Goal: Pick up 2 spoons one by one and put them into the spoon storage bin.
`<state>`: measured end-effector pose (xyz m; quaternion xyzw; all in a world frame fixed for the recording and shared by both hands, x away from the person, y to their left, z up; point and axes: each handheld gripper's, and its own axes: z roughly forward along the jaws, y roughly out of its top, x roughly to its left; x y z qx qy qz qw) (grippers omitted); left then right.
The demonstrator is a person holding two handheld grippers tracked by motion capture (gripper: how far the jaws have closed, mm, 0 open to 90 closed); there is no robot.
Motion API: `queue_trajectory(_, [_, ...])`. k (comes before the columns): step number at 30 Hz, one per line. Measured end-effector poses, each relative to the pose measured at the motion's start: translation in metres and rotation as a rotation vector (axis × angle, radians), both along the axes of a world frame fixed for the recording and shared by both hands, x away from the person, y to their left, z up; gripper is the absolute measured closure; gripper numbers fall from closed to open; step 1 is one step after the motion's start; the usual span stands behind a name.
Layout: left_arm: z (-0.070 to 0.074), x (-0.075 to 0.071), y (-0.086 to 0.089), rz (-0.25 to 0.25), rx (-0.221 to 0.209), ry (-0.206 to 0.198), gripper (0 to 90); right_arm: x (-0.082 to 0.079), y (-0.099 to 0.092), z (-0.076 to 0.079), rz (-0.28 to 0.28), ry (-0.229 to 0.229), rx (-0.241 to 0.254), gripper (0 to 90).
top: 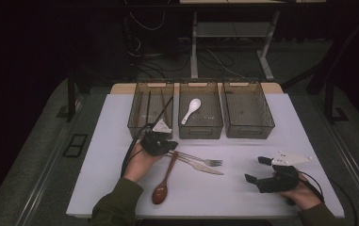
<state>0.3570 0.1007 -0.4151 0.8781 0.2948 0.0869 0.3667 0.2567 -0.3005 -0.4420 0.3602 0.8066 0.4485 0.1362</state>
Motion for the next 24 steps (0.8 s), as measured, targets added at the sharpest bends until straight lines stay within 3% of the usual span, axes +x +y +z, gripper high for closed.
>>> queue_trajectory(4, [-0.007, 0.002, 0.002, 0.006, 0.022, 0.012, 88.6, 0.000, 0.000, 0.000, 0.002, 0.000, -0.001, 12.3])
queue_trajectory(13, [-0.016, 0.005, -0.002, 0.011, 0.023, 0.037, 88.6, 0.000, 0.001, 0.000, 0.008, 0.003, -0.006, 12.3])
queue_trajectory(19, [-0.018, 0.001, -0.012, -0.029, 0.045, 0.039, 88.6, 0.000, 0.001, 0.000, 0.005, 0.000, -0.011, 12.3])
queue_trajectory(24, [-0.018, -0.004, -0.023, -0.065, 0.033, 0.041, 88.6, 0.000, 0.001, 0.000, 0.007, -0.002, -0.014, 12.3])
